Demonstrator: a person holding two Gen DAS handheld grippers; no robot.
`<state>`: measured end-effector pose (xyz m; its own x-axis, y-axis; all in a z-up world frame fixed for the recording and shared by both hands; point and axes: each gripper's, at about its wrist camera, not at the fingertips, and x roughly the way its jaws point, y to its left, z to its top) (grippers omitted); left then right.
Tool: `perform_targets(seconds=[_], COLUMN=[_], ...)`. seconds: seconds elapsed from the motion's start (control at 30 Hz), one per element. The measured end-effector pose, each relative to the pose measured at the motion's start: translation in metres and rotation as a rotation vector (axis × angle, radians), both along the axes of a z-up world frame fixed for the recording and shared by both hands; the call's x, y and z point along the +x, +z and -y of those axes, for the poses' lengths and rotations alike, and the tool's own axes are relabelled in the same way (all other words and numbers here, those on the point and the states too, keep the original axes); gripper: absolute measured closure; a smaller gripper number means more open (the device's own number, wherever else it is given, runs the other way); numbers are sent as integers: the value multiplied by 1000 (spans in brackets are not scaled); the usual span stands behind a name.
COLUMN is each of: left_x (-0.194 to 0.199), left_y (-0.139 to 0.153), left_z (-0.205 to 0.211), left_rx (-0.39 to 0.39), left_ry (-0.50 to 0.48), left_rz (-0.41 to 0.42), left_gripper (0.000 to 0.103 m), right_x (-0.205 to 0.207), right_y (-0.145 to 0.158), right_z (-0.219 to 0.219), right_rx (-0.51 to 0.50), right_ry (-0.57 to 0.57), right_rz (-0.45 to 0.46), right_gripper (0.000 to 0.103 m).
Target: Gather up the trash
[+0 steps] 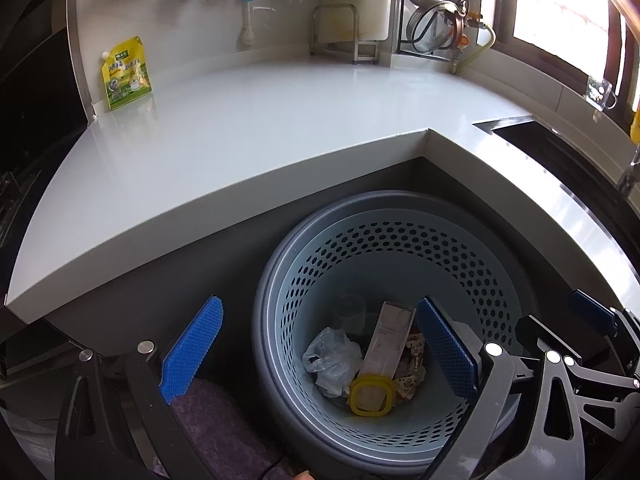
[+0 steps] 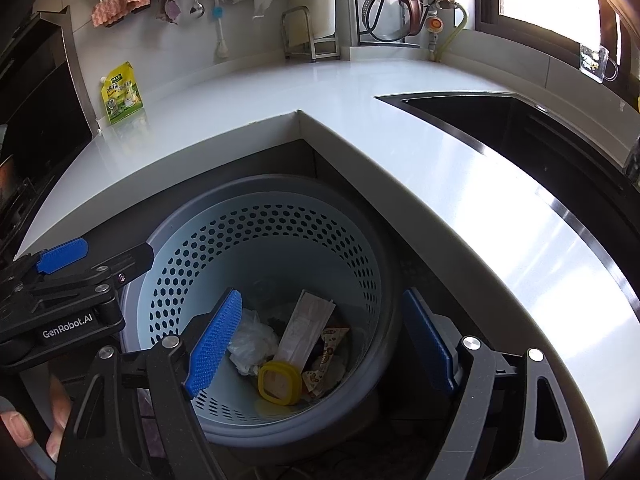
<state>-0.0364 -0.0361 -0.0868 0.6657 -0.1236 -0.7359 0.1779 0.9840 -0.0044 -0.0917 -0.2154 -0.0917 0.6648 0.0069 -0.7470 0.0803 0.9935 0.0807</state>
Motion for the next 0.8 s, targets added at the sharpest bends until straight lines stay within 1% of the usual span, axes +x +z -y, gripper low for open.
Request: perform_targets(seconds=[0.23,0.33,0.8], left_x=[4,5,4], left_y=[-2,-5,-6], left_z=[-1,1,2], left_rx=[-15,-9,-4], left_ry=[-4,-7,-13], left_rz=[-26,-43,-45], left_gripper=[7,7,7], right_x=[0,1,1], right_y=[0,-1,0], right_z=[-1,-2,-3], right_rx=[-1,1,4], right_ry=[0,4,2], right_rz=[0,-7,-7], right_gripper=[25,25,25])
